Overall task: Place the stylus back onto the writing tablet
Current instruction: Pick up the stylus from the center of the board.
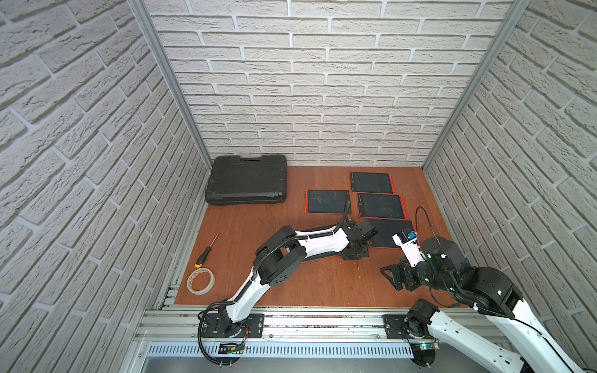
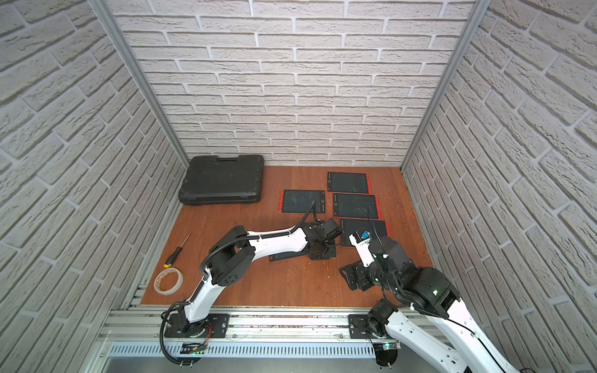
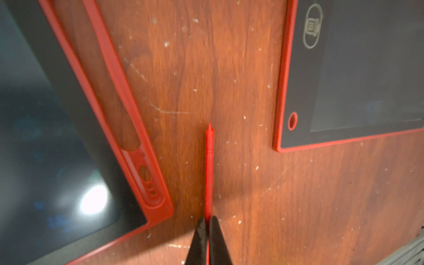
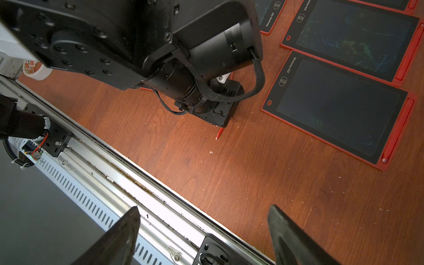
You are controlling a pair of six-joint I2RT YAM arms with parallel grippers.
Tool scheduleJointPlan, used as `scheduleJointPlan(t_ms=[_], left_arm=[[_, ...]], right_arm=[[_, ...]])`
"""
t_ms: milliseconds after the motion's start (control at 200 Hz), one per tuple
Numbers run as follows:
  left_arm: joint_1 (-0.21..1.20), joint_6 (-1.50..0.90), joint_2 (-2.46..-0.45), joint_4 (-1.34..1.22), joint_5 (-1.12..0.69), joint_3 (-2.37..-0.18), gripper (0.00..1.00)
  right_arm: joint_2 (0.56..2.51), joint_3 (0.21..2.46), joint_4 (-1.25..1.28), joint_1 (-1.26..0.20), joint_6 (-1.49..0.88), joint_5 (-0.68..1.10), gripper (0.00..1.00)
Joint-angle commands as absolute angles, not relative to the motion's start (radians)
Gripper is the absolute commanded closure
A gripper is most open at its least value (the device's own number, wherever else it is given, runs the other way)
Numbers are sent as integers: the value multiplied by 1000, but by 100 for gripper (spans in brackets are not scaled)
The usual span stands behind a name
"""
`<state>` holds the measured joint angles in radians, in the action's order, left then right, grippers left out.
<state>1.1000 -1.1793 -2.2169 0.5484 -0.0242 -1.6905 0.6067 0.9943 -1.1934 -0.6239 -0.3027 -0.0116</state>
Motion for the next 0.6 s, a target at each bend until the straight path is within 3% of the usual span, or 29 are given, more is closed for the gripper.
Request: scheduleJointPlan(t_ms=[0, 590], left_arm=[[1092, -1161, -2205, 572, -4, -1655, 100], [1062, -1069, -2102, 594, 37, -1667, 100]], right_arm=[[605, 988, -1168, -625, -311, -32, 14], [600, 987, -1170, -624, -318, -46, 15]])
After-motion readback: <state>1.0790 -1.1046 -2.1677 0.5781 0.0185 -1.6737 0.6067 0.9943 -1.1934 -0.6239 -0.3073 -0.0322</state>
